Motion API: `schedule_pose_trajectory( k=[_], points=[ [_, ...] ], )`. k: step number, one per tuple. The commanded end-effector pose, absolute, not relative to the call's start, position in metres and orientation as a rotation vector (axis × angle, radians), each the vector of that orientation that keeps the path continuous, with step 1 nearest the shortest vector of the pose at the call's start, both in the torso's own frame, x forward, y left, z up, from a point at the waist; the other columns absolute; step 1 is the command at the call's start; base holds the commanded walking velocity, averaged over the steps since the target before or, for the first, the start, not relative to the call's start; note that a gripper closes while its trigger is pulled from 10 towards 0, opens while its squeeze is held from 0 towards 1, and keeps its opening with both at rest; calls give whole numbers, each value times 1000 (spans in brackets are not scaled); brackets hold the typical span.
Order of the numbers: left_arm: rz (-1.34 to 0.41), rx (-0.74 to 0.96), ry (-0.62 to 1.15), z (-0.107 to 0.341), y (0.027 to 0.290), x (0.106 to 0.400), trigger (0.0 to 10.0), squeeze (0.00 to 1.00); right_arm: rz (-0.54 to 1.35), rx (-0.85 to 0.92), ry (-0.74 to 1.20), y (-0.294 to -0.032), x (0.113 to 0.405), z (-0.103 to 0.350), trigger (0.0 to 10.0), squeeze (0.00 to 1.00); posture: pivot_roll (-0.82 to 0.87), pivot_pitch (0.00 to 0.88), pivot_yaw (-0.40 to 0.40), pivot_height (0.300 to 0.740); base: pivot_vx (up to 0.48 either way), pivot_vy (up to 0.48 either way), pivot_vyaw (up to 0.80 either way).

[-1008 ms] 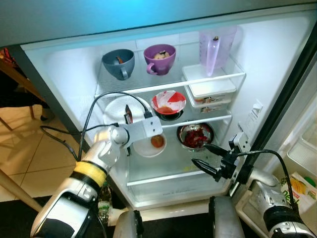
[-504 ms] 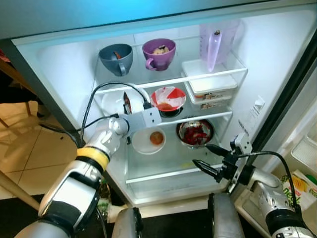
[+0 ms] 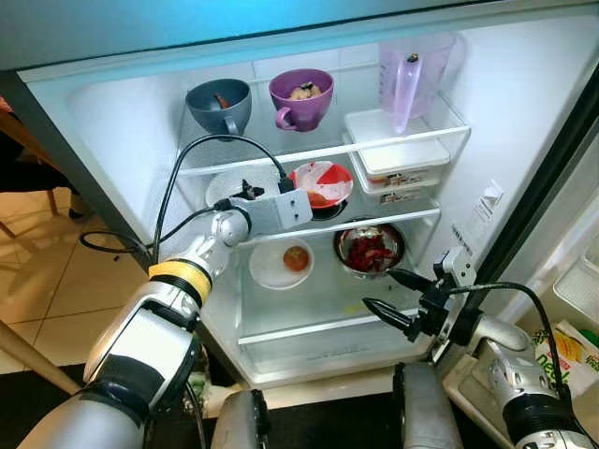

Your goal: Restocking fridge

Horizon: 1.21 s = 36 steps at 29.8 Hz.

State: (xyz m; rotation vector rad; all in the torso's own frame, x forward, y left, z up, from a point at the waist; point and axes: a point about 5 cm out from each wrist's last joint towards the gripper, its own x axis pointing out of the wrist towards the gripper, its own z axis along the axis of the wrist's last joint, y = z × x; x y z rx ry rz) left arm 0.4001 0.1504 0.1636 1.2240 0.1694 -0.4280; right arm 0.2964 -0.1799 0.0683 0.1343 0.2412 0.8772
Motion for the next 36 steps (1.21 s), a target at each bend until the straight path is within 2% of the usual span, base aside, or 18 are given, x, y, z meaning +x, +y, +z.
schedule_pose_trajectory(
  k=[1, 9, 22, 27, 31, 33, 36],
  points=[
    [-464, 1227, 177, 160, 147, 398, 10000, 0, 868, 142, 232, -181, 296, 70, 10000, 0, -101, 97, 76, 541, 0, 0, 0],
    [-587, 1165, 136, 156, 135, 390, 10000, 0, 865, 141, 228, -181, 299, 73, 10000, 0, -93, 85, 75, 541, 0, 0, 0],
    [-627, 1129, 117, 167, 137, 366, 10000, 0, 897, 157, 228, -177, 300, 75, 10000, 0, -62, 70, 75, 541, 0, 0, 0],
    [-770, 1023, 120, 160, 112, 332, 10000, 0, 897, 159, 233, -177, 302, 74, 10000, 0, -44, 58, 75, 541, 0, 0, 0],
    [-851, 983, 129, 149, 96, 317, 10000, 0, 890, 159, 236, -177, 303, 73, 10000, 0, -37, 53, 70, 541, 0, 0, 0],
    [-851, 983, 129, 149, 96, 317, 10000, 0, 890, 159, 236, -177, 303, 73, 10000, 0, -37, 53, 70, 541, 0, 0, 0],
    [-919, 946, 182, 130, 78, 299, 10000, 0, 878, 159, 239, -174, 304, 71, 10000, 0, -30, 41, 69, 541, 0, 0, 0]
  ],
)
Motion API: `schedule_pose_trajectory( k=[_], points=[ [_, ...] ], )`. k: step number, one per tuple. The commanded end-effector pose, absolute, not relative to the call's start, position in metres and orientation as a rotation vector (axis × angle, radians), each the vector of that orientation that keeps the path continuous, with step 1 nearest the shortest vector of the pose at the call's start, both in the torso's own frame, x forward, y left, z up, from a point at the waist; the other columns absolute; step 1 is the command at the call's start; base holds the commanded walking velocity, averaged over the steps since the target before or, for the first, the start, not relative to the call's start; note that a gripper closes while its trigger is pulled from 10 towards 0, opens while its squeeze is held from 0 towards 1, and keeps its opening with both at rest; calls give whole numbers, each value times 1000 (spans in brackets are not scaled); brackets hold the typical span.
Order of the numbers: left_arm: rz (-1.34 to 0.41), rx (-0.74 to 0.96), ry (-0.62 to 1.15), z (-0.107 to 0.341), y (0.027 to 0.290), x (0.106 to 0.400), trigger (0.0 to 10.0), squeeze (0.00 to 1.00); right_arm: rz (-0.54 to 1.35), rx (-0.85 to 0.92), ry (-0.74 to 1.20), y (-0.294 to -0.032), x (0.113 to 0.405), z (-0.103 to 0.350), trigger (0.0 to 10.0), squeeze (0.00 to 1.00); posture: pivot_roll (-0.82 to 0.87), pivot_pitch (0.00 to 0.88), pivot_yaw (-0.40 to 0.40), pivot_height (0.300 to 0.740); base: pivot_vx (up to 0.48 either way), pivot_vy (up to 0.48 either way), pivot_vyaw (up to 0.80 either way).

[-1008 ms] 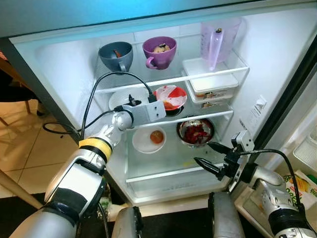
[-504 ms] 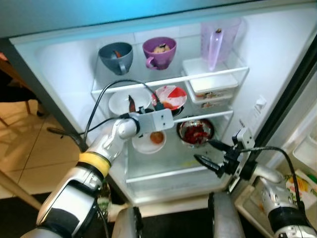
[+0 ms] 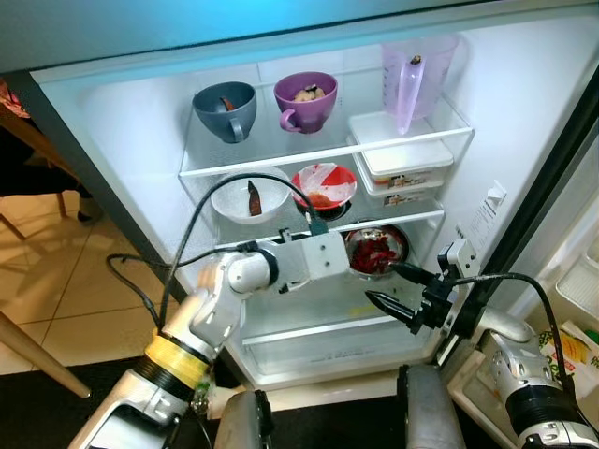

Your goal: Restocking fridge

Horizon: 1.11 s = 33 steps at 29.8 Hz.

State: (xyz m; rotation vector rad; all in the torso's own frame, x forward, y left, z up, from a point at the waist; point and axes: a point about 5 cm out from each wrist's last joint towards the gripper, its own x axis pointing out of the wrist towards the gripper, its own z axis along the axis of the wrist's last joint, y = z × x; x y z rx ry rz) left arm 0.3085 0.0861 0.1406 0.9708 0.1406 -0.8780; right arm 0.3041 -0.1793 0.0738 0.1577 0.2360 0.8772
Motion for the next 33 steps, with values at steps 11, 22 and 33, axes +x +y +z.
schedule_pose_trajectory(
  k=[11, 22, 33],
  points=[
    [-883, 849, 407, 64, 83, 283, 10000, 0, 862, 180, 227, -172, 307, 71, 10000, 0, -24, 31, 73, 541, 0, 0, 0],
    [-705, 548, 687, -20, 115, 248, 10000, 0, 874, 210, 178, -172, 311, 78, 10000, 0, -25, 6, 77, 541, 0, 0, 0],
    [-463, 138, 718, -48, 144, 223, 10000, 0, 905, 214, 213, -164, 306, 69, 10000, 0, -17, 0, 76, 541, 0, 0, 0]
  ],
)
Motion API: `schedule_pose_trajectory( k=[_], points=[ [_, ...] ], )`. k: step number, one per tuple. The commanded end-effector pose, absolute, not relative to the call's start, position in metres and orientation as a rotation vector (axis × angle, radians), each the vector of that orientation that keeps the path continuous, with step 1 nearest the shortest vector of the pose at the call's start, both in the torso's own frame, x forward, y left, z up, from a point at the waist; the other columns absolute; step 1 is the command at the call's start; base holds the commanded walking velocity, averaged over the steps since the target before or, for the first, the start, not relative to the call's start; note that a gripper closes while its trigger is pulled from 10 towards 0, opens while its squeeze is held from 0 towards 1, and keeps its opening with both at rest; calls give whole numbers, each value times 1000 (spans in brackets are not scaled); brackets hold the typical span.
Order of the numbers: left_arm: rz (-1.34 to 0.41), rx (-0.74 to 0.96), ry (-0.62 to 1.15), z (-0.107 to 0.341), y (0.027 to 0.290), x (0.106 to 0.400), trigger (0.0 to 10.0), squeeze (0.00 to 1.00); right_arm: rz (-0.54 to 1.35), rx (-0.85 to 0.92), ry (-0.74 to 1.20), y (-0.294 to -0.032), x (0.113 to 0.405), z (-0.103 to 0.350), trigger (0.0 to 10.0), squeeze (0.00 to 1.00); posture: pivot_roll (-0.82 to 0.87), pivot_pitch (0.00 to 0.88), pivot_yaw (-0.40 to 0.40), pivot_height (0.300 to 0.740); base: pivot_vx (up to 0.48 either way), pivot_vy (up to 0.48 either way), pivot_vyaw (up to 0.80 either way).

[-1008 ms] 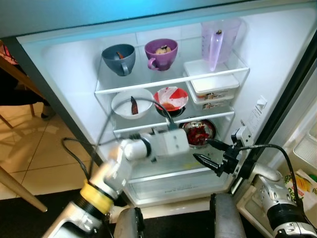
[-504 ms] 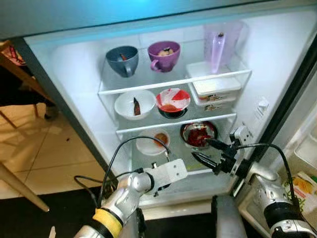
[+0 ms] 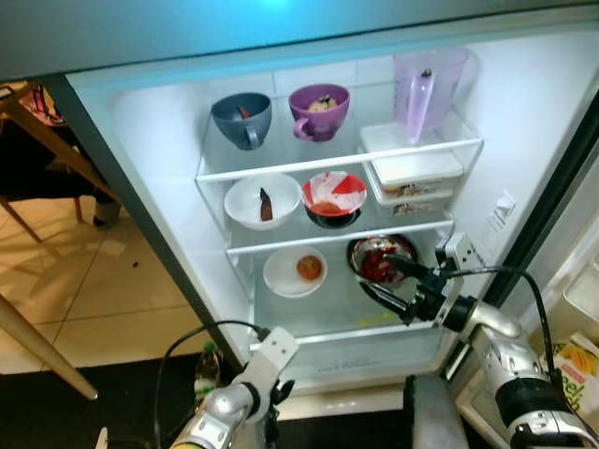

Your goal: Restocking fridge

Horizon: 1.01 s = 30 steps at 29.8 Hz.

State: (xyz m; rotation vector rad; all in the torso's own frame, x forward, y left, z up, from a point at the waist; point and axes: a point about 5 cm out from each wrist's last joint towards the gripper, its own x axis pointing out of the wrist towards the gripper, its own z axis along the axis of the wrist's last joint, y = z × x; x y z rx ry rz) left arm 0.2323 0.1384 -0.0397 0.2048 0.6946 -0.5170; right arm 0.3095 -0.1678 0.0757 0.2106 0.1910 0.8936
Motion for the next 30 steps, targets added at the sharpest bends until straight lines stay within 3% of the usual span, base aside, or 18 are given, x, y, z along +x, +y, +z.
schedule_pose_trajectory(
  k=[1, 9, 15, 30],
  points=[
    [-425, 111, 723, -51, 149, 220, 10000, 0, 905, 215, 225, -163, 305, 66, 10000, 0, -17, 0, 75, 541, 0, 0, 0],
    [-256, -23, 761, -63, 173, 206, 10000, 0, 831, 255, 399, -166, 287, 29, 10000, 0, -6, 0, 61, 545, 0, 0, 0],
    [-84, -165, 795, -72, 193, 191, 10000, 0, 775, 317, 522, -163, 266, 0, 10000, 0, -8, 0, 55, 573, 0, 0, 0],
    [121, -272, 848, -82, 223, 163, 10000, 0, 632, 386, 665, -172, 237, -32, 10000, 0, -9, 0, 60, 627, 0, 0, 0]
  ],
)
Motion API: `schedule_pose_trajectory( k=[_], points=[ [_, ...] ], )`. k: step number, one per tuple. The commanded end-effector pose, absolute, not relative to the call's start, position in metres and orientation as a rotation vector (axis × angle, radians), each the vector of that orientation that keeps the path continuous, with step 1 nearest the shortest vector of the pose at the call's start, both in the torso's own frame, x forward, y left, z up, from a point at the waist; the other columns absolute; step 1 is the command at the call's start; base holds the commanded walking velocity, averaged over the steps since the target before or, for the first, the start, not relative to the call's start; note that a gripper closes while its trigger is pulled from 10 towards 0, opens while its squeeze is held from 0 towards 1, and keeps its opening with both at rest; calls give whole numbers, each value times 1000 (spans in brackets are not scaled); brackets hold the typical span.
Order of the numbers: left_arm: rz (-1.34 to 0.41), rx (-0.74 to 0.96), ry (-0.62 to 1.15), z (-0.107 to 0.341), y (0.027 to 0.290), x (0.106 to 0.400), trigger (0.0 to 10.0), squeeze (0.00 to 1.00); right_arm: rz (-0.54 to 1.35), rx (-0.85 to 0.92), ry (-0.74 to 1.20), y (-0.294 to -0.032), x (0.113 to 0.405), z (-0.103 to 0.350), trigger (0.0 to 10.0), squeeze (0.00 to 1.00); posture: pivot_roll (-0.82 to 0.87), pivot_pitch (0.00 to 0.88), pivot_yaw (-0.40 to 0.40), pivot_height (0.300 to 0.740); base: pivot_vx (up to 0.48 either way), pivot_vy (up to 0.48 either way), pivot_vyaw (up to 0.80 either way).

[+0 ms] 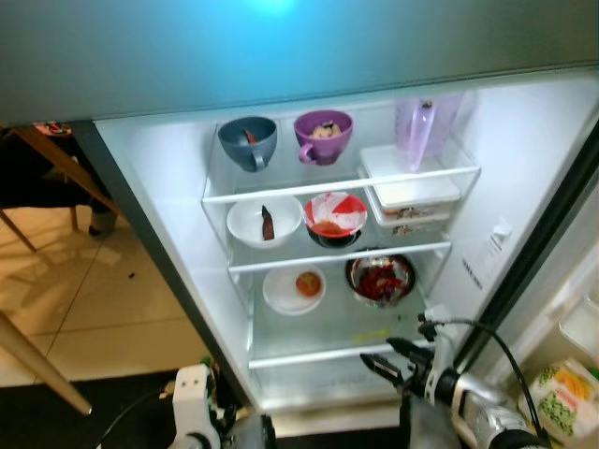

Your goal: Restocking fridge

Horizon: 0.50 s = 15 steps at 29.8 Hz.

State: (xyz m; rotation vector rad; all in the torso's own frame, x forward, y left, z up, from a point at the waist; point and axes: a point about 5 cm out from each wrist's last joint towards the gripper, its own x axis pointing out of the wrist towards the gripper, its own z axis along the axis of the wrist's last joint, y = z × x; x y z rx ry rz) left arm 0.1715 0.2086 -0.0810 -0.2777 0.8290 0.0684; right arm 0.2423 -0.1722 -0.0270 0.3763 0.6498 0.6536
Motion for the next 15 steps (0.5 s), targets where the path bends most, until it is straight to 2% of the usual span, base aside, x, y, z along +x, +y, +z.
schedule_pose_trajectory(
  k=[1, 9, 15],
  points=[
    [128, -268, 855, -83, 224, 161, 10000, 0, 618, 391, 677, -172, 235, -34, 10000, 0, -9, 0, 60, 632, 0, 0, 0],
    [141, -264, 854, -83, 227, 159, 10000, 0, 552, 387, 716, -175, 226, -43, 10000, 0, -7, 0, 59, 666, 0, 0, 0],
    [150, -268, 864, -85, 227, 156, 10000, 0, 502, 369, 748, -179, 221, -48, 10000, 0, -7, 0, 59, 666, 0, 0, 0]
  ],
)
